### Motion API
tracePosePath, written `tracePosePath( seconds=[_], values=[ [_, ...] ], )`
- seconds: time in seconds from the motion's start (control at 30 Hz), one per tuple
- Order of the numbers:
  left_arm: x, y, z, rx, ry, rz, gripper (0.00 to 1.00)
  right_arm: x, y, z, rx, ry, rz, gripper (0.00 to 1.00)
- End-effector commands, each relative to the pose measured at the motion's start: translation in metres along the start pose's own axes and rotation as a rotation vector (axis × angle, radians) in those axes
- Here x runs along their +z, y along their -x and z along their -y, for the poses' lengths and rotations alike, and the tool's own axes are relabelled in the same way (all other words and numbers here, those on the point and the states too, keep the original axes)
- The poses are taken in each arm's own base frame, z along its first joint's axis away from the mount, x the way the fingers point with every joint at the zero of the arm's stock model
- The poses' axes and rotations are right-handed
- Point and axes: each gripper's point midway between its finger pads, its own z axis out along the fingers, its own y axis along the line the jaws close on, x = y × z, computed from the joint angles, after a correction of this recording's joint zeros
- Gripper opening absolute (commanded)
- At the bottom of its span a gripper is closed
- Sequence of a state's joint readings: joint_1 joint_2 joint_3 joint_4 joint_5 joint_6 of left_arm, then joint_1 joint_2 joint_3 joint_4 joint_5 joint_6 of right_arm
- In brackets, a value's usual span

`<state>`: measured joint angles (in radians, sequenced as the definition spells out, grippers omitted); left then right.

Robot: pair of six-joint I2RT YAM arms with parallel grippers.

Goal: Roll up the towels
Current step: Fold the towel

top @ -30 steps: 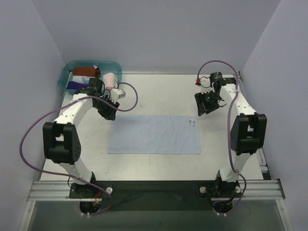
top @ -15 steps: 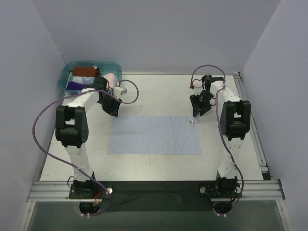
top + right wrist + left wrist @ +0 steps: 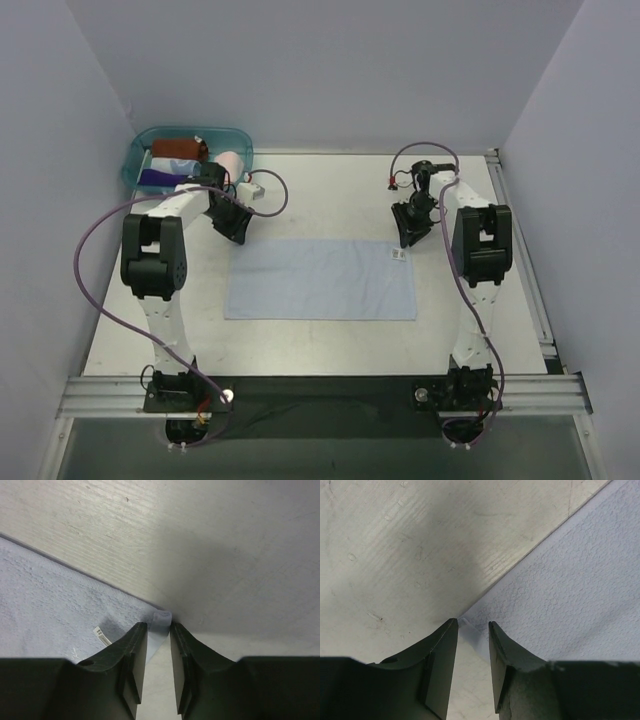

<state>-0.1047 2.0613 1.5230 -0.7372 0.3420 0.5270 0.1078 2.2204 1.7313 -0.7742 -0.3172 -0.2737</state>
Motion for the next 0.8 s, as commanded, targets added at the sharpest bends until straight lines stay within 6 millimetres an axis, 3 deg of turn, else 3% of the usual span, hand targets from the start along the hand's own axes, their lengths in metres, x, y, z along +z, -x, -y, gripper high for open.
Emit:
tracePosePath(
  seconds=[0.0,0.17,0.53,0.77],
  values=[
    [0.0,0.013,-0.018,0.008,0.059,0.033,0.42,0.005,-0.013,-0.003,0.0,0.001,-0.057,0.25],
    [0.0,0.008,-0.02,0.006,0.081,0.017,0.43,0.005,-0.014,-0.002,-0.012,0.0,-0.057,0.0],
    [-0.005,0.012,-0.022,0.015,0.09,0.033,0.42,-0.001,-0.013,0.004,-0.011,-0.011,-0.043,0.0],
    [0.009,0.004,-0.02,0.0,0.074,-0.001,0.36,-0.002,-0.011,0.004,-0.013,-0.01,-0.038,0.0]
  ],
)
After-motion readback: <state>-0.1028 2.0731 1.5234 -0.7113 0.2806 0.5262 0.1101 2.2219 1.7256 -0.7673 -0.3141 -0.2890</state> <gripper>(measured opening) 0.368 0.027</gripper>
